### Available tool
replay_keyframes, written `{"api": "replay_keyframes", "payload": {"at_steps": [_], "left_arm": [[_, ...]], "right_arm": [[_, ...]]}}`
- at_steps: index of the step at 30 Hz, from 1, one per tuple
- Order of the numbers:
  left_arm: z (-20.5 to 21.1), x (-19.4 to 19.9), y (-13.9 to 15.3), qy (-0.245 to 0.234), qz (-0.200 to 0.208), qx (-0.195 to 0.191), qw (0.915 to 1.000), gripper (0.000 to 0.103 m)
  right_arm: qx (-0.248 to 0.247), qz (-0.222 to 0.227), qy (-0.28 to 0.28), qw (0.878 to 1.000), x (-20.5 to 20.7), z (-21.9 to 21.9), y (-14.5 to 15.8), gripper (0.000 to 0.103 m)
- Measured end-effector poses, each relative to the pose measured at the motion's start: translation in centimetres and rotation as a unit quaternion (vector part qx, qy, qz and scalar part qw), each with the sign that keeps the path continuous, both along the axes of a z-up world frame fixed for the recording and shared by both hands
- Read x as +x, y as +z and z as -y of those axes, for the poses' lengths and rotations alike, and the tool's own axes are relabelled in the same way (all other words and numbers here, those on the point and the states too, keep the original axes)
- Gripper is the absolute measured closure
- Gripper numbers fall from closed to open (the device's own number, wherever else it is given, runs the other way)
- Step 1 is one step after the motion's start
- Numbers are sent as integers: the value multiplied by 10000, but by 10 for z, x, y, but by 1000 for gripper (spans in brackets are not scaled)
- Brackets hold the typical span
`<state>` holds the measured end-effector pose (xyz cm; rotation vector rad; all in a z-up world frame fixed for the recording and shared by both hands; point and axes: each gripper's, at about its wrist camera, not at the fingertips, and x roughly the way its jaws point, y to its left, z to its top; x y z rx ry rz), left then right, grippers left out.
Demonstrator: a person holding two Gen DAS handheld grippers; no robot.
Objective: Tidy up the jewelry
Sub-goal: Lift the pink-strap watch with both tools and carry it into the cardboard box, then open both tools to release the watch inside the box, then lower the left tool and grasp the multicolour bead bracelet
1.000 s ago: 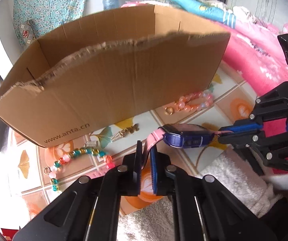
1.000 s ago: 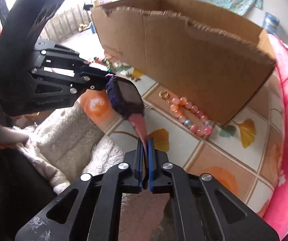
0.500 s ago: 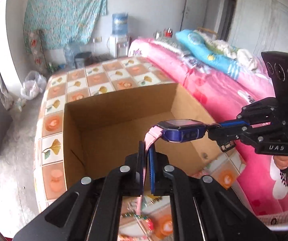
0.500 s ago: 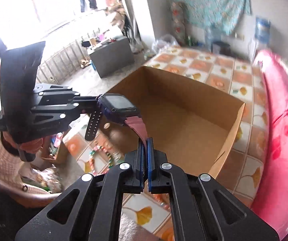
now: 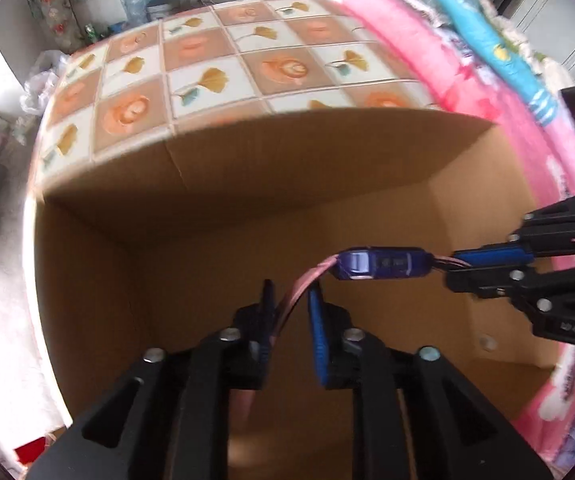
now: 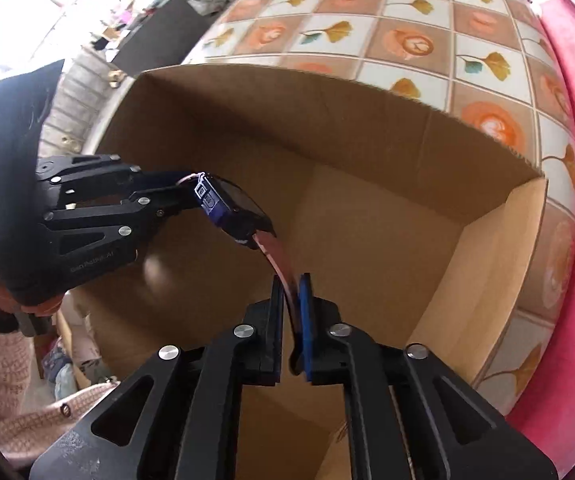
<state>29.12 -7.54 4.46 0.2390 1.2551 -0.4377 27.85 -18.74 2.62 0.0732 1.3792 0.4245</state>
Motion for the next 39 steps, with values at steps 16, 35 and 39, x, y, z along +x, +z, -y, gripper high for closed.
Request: {"api": "replay_keyframes", "payload": {"at_steps": [16, 35, 39], "left_arm": [[-42, -33, 82, 165, 1815, -707, 9807, 42], [-142, -231, -20, 1223, 1551, -550, 9788, 12], [-130, -230, -52, 1223, 1470, -142, 9814, 12]], "right_arm": [[-196, 1429, -392, 9888, -23, 17, 55, 89], [1575, 1261, -304, 9790, -201, -75, -1, 82], [1276, 1169, -519, 9836, -186, -100, -21, 82]]}}
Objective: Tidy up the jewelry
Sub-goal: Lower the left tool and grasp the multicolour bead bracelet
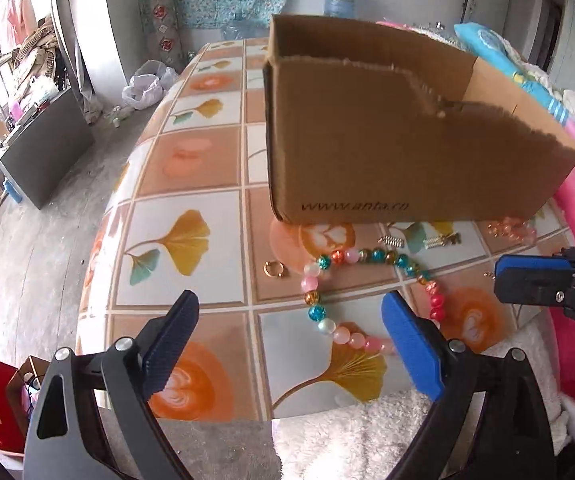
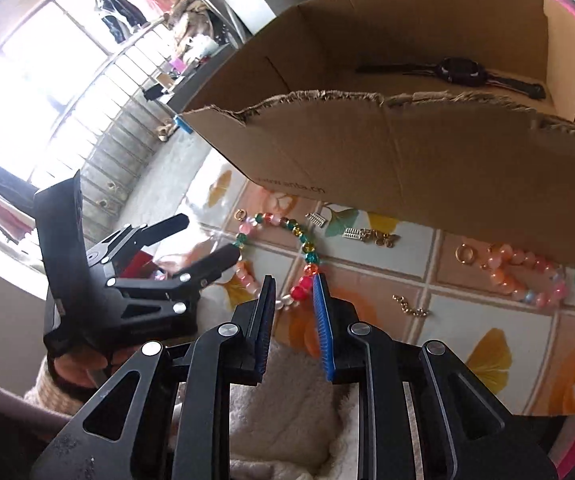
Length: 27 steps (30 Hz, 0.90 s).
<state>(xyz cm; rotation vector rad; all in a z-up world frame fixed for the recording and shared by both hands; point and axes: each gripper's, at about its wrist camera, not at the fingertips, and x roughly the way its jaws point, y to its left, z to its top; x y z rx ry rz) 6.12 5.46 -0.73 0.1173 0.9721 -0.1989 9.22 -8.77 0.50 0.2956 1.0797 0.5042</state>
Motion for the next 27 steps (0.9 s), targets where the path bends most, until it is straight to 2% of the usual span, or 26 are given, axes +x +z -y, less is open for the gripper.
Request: {"api": "replay_keyframes", "payload": {"at_steps": [4, 6, 9, 13, 27], "left_arm": [[8, 2, -19, 4, -141, 210, 9997, 11], [9, 1, -21, -12, -33, 251, 9997, 11], [8, 1, -22, 61, -39, 224, 9997, 6], [5, -2, -23, 55, 47, 207, 9998, 5], [6, 8, -21, 70, -285, 249, 9993, 5]], "right_arm": [[-235, -123, -73, 9996, 11, -18, -8, 82], [-480, -50, -22, 9988, 11, -27, -7, 82], [-726, 39, 30, 9973, 14, -38, -7, 82], [-920, 101, 63, 9957, 15, -46, -5, 82], [-974, 72, 66, 9952, 12, -34, -16, 87]]}}
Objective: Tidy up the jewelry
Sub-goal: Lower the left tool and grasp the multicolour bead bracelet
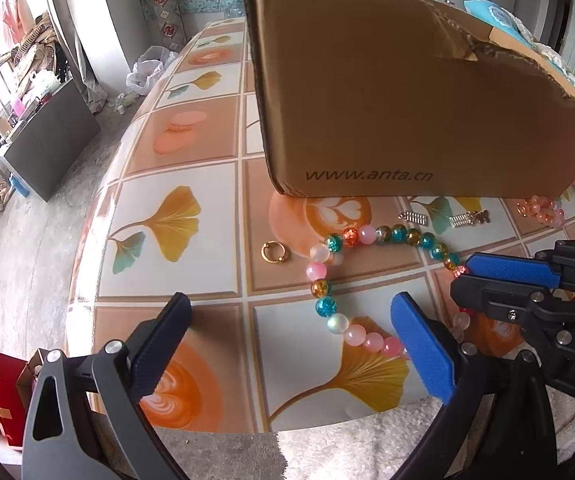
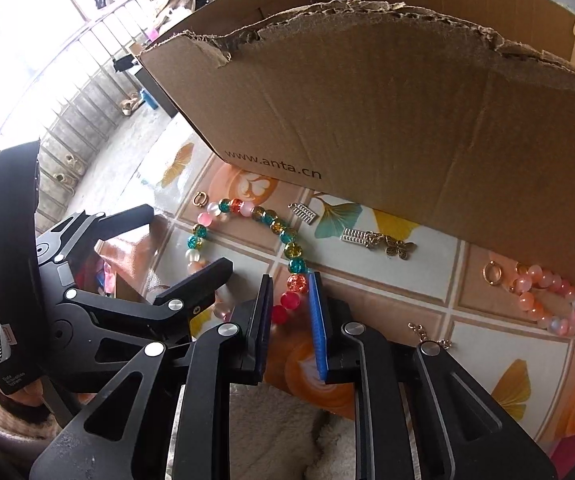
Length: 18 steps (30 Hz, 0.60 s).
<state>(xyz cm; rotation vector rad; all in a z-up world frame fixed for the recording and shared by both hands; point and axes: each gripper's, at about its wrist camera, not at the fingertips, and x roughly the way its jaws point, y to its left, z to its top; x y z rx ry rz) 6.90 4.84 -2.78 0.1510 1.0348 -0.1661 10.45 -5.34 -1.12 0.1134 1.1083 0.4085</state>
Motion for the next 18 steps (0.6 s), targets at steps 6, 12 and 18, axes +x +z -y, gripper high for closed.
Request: {"api": "replay_keyframes", "payload": {"at_steps": [6, 12, 18], "left_arm": [[0, 2, 0, -10, -19, -67, 10000, 5], [-2, 3, -1, -39, -6, -117, 9999, 5], [-2, 3, 0, -44, -21, -30, 10000, 5]], "right_arm": [[-60, 14, 18, 10000, -1, -2, -2, 87], [-109, 11, 14, 9999, -1, -5, -1, 87], [-117, 1, 19, 9999, -1, -6, -1, 87]]}}
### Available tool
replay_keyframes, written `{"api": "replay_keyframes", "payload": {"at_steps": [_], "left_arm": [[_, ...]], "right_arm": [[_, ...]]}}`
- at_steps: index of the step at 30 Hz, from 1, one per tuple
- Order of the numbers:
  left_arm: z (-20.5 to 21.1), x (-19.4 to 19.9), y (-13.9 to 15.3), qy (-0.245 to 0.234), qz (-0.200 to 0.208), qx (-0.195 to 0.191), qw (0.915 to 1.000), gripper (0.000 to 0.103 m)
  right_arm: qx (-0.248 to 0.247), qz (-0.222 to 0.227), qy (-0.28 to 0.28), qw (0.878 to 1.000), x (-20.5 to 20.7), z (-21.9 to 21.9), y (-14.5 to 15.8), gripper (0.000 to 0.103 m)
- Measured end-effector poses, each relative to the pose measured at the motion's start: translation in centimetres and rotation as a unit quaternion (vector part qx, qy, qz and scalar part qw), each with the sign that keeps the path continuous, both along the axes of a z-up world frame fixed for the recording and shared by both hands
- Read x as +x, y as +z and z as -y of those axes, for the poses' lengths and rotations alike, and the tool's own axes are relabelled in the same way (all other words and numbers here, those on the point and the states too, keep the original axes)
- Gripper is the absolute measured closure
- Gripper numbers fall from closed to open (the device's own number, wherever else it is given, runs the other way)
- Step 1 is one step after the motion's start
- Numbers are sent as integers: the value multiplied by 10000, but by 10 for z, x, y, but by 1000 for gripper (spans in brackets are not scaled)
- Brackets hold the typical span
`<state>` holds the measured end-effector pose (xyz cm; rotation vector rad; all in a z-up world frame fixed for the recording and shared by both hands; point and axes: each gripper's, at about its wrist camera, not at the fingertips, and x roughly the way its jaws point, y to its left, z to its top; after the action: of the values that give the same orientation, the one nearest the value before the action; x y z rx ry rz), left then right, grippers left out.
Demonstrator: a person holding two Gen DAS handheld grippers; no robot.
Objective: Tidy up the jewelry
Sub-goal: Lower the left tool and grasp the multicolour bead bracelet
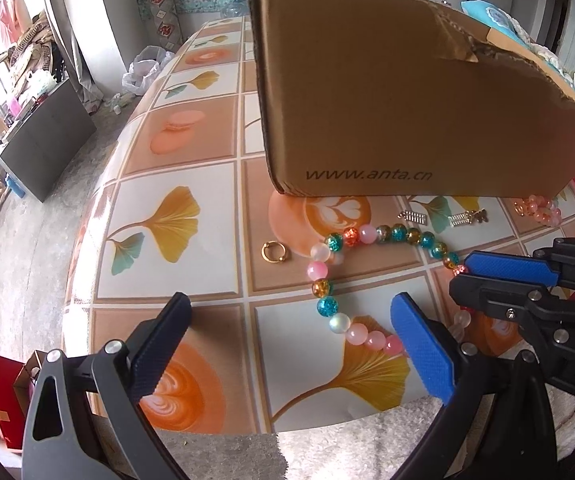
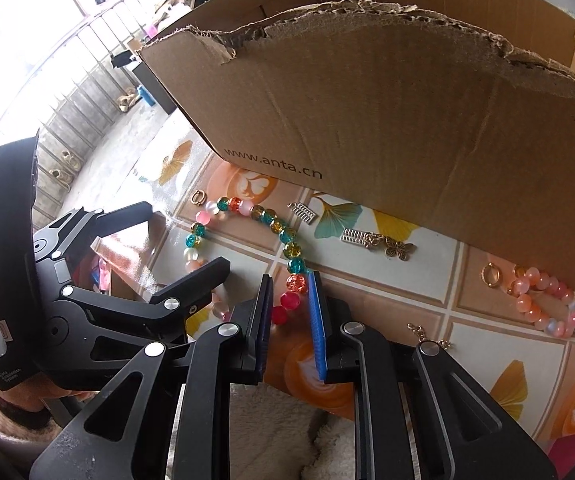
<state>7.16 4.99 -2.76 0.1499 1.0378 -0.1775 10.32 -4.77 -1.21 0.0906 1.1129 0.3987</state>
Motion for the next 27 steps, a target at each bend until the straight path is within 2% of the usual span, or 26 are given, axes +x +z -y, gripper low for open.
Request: {"api": "replay_keyframes", "payload": {"at_steps": [4, 8, 10, 16, 21, 27], "left_arm": [[-3, -3, 3, -1, 26, -96, 10000, 8], [-7, -7, 9, -43, 166, -363, 9992, 20], [-7, -9, 12, -80, 245, -492, 9985, 31], [-10, -7, 17, -132, 235, -923, 9954, 51], [-7, -2, 12, -193, 108, -906, 9956, 72], [0, -1, 10, -283, 146, -633, 9975, 73]], "right_arm": [[8, -2, 0, 10000, 0, 0, 0, 87], [11, -4, 7, 10000, 0, 0, 0, 87], [15, -2, 4, 10000, 0, 0, 0, 87], [47, -10, -14, 10000, 0, 0, -1, 87], [91, -21, -39, 9999, 1, 2, -2, 87], [104, -21, -53, 9999, 2, 4, -3, 87]]}}
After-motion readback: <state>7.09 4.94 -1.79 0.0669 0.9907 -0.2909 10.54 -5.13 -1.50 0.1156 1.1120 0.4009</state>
